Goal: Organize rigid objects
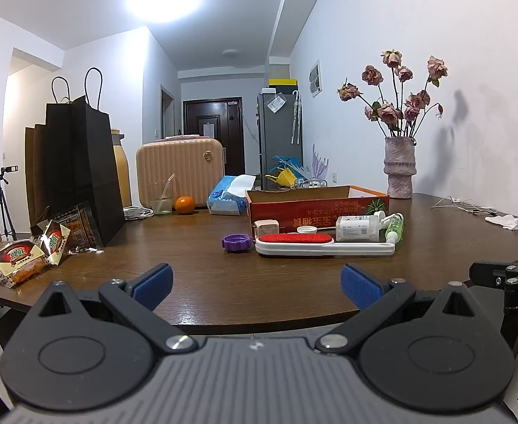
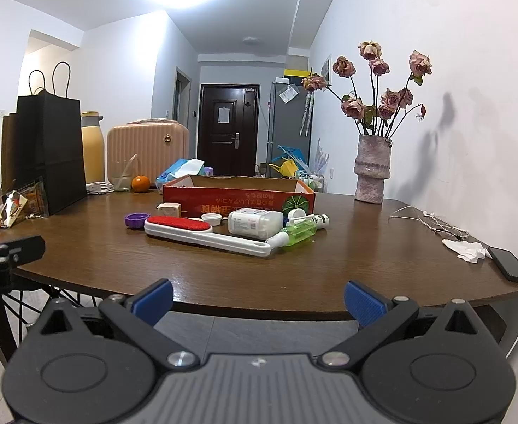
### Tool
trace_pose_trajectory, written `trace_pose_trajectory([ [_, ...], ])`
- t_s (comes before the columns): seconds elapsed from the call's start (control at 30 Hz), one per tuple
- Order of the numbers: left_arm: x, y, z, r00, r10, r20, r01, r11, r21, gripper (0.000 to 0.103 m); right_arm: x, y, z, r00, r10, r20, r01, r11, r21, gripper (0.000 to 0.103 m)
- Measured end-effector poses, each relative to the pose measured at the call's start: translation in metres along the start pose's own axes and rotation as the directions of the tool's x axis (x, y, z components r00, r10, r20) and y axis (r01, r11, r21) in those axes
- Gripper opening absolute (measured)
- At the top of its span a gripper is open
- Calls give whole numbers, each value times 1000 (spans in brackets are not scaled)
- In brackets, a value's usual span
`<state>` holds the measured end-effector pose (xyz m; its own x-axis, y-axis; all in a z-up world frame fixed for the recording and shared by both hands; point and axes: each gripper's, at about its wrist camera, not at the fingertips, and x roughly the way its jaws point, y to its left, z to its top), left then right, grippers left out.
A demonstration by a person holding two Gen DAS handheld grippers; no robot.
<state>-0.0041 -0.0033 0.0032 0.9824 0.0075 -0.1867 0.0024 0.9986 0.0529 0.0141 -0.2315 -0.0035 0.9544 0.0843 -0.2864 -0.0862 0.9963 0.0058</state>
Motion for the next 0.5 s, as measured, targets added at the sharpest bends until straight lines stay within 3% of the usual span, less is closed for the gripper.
trace_pose_trajectory([
  [0.5, -1, 0, 0, 1000, 3, 3, -3, 1000, 1, 103, -1, -1, 0, 1000, -5, -1, 5, 1000, 4, 103],
])
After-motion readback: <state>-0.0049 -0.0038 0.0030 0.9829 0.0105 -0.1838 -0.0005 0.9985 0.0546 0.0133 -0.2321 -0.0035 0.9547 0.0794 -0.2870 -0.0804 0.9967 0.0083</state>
